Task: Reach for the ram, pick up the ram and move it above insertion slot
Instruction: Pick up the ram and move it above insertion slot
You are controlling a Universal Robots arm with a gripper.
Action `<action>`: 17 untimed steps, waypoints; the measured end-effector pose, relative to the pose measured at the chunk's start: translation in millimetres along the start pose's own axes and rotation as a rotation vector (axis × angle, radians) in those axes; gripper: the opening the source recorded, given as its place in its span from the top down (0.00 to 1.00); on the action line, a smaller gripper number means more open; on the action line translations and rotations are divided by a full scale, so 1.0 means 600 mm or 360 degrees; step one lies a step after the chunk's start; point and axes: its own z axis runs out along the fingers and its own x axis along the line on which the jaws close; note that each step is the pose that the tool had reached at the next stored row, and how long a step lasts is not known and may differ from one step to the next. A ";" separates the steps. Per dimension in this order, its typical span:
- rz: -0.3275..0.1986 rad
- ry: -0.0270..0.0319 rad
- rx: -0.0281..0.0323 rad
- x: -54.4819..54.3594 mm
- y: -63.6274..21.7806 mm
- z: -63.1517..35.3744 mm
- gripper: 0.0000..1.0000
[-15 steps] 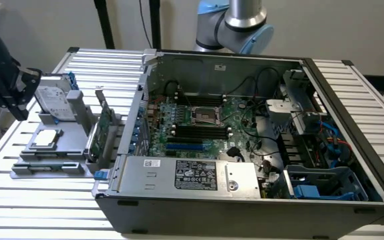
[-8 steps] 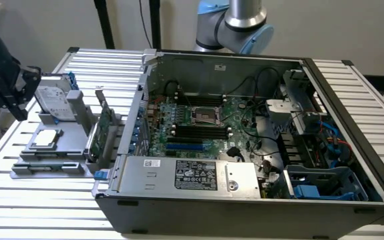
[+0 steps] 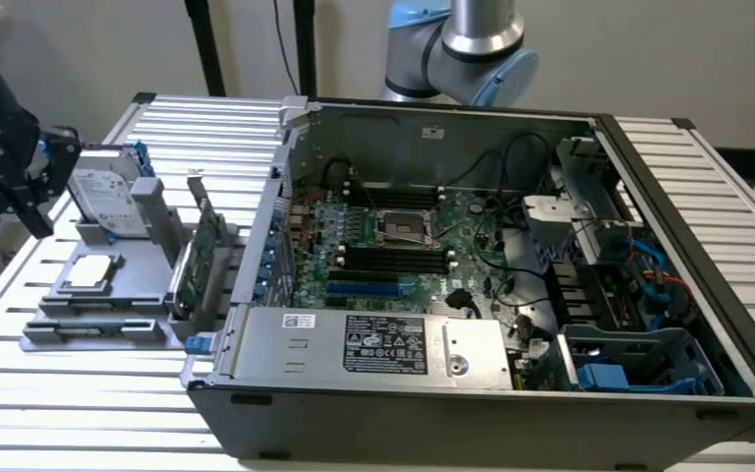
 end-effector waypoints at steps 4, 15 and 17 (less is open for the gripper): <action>-0.0117 0.00041 0.00005 0.000 0.000 0.000 0.89; -0.0435 0.00156 0.00020 0.000 0.000 -0.002 0.89; -0.0493 0.00175 0.00023 0.000 0.000 -0.002 0.89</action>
